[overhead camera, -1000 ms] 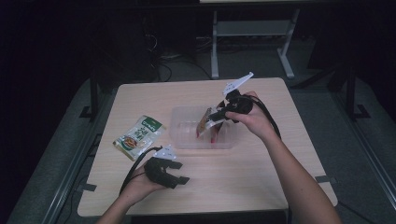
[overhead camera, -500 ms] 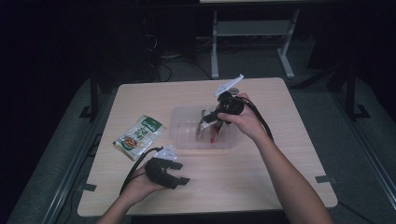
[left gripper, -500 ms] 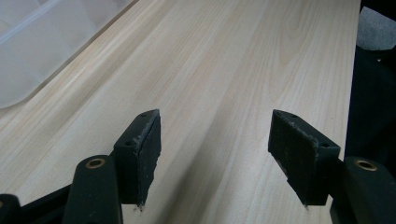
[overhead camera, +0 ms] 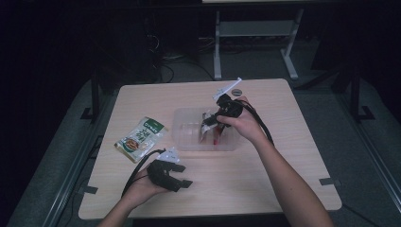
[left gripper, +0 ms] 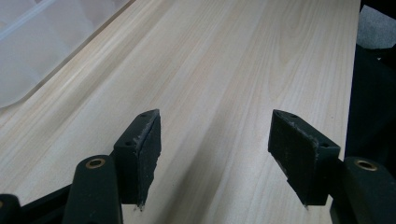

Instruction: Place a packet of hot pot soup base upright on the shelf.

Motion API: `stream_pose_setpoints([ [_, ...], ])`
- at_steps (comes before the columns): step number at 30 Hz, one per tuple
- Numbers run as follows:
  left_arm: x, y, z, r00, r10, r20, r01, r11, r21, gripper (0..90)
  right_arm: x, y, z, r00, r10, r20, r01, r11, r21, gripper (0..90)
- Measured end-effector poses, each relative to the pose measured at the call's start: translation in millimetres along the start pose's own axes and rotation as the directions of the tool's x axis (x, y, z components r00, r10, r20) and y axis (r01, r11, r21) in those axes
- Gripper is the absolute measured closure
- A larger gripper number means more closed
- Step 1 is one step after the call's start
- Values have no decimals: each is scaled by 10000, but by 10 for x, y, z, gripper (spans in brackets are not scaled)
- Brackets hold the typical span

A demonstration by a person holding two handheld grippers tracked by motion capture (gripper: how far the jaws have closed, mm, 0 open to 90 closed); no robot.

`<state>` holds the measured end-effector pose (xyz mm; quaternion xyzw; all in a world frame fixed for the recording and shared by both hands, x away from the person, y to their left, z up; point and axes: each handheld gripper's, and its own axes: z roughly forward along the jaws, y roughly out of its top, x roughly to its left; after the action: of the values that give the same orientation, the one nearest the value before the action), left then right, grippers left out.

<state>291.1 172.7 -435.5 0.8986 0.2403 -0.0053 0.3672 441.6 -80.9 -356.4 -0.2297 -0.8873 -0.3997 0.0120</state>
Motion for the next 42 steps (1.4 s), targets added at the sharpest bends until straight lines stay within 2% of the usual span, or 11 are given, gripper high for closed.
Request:
stream_pose_setpoints([
  [9,4,4,1,10000,36,-2,-36,10000,32,343,-3,4,-40,9999,20,116,-19,9999,-129,863],
  [13,10,1,-4,10000,16,2,-16,10000,14,343,-1,4,-79,9998,175,137,-170,9993,-339,851],
  [18,14,1,-14,10000,-9,-20,9,10000,-26,343,0,3,-199,9998,96,194,-83,9978,-652,805],
  [19,14,4,-16,10000,-2,-38,2,10000,-14,343,16,4,-231,9996,248,101,-240,9970,-742,792],
  [22,18,5,-16,10000,26,-48,-27,10000,-29,343,41,-7,-330,9996,227,144,-213,9954,-930,739],
  [23,26,9,-21,9999,109,-90,-110,9999,-36,343,58,-14,-361,9995,252,194,-232,9950,-970,713],
  [30,40,6,-32,9999,21,-111,-21,10000,-40,345,205,-98,-502,9995,155,272,-120,9920,-1256,592],
  [35,35,0,-33,9999,-61,-147,60,9999,-86,345,309,-171,-540,9993,63,365,-12,9905,-1376,556],
  [37,27,-4,-32,9998,-167,-139,165,9998,-140,346,346,-210,-544,9992,155,368,-103,9903,-1382,552],
  [40,36,-7,-48,9998,-73,-176,72,9999,-99,346,404,-280,-535,9997,91,215,-62,9911,-1327,539],
  [42,39,-10,-56,9997,-116,-203,113,9999,-127,346,457,-333,-527,9995,-28,309,69,9908,-1351,528],
])
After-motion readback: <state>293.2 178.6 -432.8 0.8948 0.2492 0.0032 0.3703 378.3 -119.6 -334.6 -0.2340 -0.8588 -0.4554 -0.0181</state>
